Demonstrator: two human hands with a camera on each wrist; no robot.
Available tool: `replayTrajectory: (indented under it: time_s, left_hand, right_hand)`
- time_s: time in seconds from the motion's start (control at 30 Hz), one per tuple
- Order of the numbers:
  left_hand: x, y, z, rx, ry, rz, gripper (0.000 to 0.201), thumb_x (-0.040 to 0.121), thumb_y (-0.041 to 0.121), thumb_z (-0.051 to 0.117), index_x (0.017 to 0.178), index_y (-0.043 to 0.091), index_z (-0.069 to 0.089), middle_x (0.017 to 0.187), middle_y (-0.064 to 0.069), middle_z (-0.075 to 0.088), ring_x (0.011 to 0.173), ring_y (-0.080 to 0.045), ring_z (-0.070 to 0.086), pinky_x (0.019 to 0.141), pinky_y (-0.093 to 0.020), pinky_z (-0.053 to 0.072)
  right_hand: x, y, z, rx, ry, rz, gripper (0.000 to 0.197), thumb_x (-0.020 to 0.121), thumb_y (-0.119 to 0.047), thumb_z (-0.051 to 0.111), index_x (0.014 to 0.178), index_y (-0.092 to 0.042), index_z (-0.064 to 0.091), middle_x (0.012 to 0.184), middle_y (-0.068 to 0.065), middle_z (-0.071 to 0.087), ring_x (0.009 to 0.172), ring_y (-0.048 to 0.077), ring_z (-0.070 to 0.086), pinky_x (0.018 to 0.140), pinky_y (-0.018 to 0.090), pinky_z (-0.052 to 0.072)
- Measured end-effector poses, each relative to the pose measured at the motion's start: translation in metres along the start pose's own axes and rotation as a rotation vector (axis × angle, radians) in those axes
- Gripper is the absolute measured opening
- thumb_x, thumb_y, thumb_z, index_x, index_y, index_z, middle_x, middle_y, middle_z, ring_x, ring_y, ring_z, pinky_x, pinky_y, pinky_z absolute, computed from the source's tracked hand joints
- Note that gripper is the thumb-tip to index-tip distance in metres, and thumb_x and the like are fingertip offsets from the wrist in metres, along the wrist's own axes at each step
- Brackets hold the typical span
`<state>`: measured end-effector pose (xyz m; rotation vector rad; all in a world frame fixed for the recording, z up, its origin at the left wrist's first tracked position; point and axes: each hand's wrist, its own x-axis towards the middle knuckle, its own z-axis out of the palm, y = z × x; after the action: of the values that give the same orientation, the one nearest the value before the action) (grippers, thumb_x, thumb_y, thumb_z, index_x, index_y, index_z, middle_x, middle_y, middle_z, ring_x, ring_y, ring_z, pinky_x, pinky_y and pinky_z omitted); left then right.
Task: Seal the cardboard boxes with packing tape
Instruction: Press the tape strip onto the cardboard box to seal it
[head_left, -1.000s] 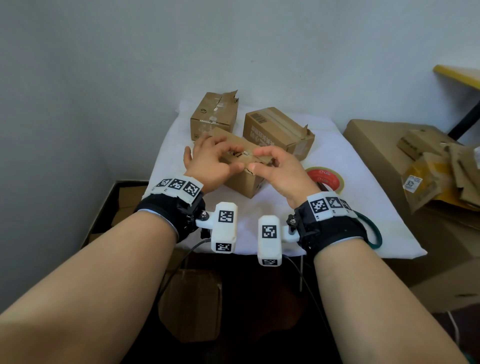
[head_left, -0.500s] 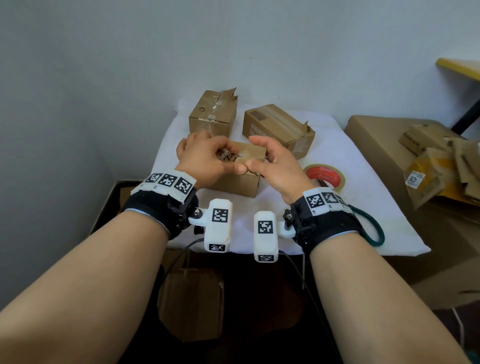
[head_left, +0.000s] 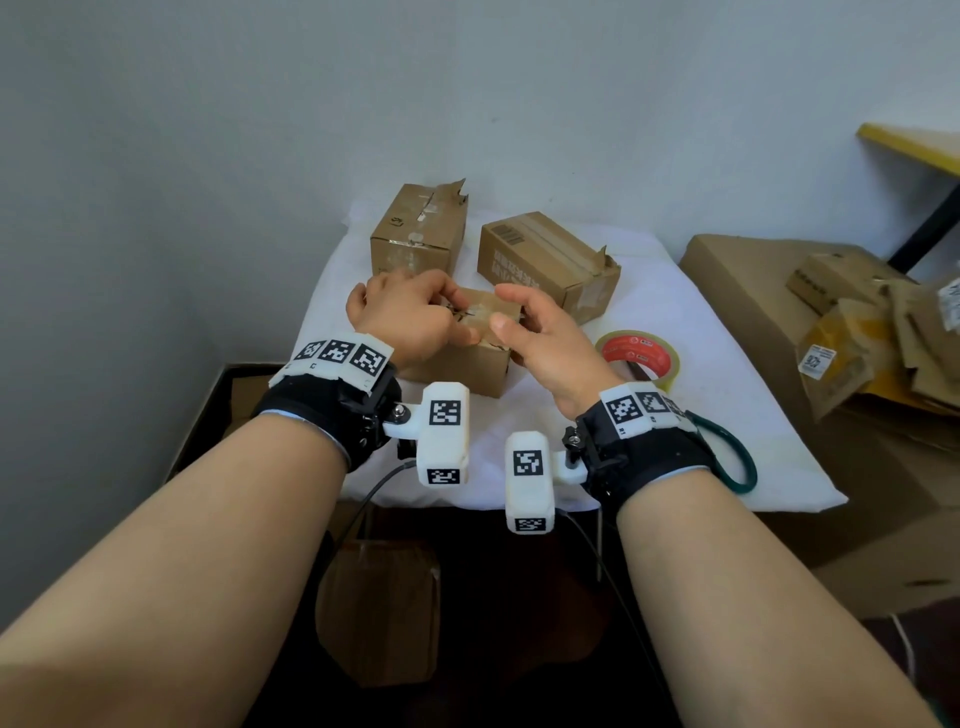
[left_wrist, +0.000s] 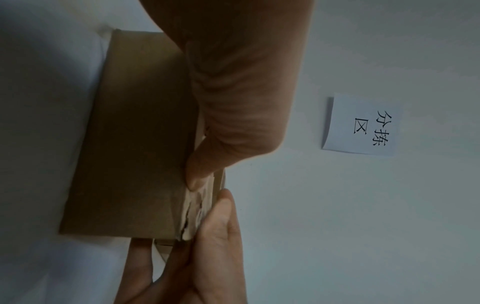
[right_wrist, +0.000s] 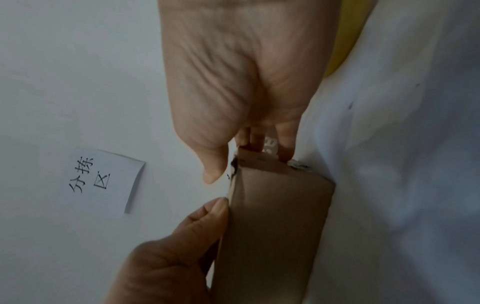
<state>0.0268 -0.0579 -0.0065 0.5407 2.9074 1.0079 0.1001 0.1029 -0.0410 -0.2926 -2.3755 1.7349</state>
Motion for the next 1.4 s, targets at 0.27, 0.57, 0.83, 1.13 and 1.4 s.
replayTrajectory:
  time_s: [0.27,0.57,0.83,1.13,1.4]
  left_hand:
    - [-0.001,-0.001,0.000,-0.031,-0.005,-0.012,0.032,0.069,0.040,0.078,0.098,0.042,0.065,0.122,0.006,0.052,0.129,-0.022,0.034,0.115,-0.045,0.015]
    - [-0.001,-0.003,-0.001,-0.040,-0.014,0.014,0.032,0.069,0.042,0.078,0.098,0.043,0.064,0.122,0.008,0.051,0.129,-0.022,0.033,0.114,-0.044,0.015]
    - [-0.001,-0.014,-0.007,-0.104,-0.051,0.091,0.033,0.068,0.043,0.081,0.098,0.044,0.067,0.121,0.013,0.051,0.127,-0.016,0.033,0.102,-0.034,0.015]
    - [-0.001,-0.015,-0.006,-0.089,-0.054,0.101,0.034,0.068,0.044,0.081,0.099,0.044,0.067,0.119,0.013,0.051,0.125,-0.015,0.034,0.098,-0.032,0.015]
    - [0.001,-0.012,-0.003,-0.077,-0.029,0.070,0.034,0.067,0.042,0.080,0.098,0.043,0.065,0.116,0.013,0.052,0.123,-0.017,0.036,0.100,-0.035,0.017]
  right_hand:
    - [-0.002,-0.003,0.005,-0.012,0.015,-0.024,0.043,0.085,-0.031,0.066,0.110,-0.064,0.055,0.134,-0.009,0.060,0.123,0.013,0.059,0.110,0.046,0.047]
    - [-0.001,-0.003,-0.003,0.142,0.054,0.053,0.042,0.102,-0.028,0.056,0.141,-0.043,0.048,0.141,-0.009,0.054,0.126,0.011,0.056,0.107,0.045,0.049]
    - [0.000,-0.008,-0.002,0.161,0.082,0.115,0.027,0.104,-0.024,0.056,0.131,-0.028,0.062,0.127,-0.007,0.063,0.112,0.007,0.060,0.091,0.034,0.053]
    - [0.003,-0.003,0.004,0.138,0.090,0.068,0.028,0.101,-0.006,0.057,0.121,-0.024,0.063,0.117,0.001,0.067,0.095,0.010,0.062,0.076,0.018,0.047]
    - [-0.003,-0.002,0.001,0.083,-0.016,0.031,0.039,0.088,-0.020,0.072,0.115,-0.046,0.063,0.131,-0.002,0.064,0.124,0.016,0.059,0.109,0.039,0.048]
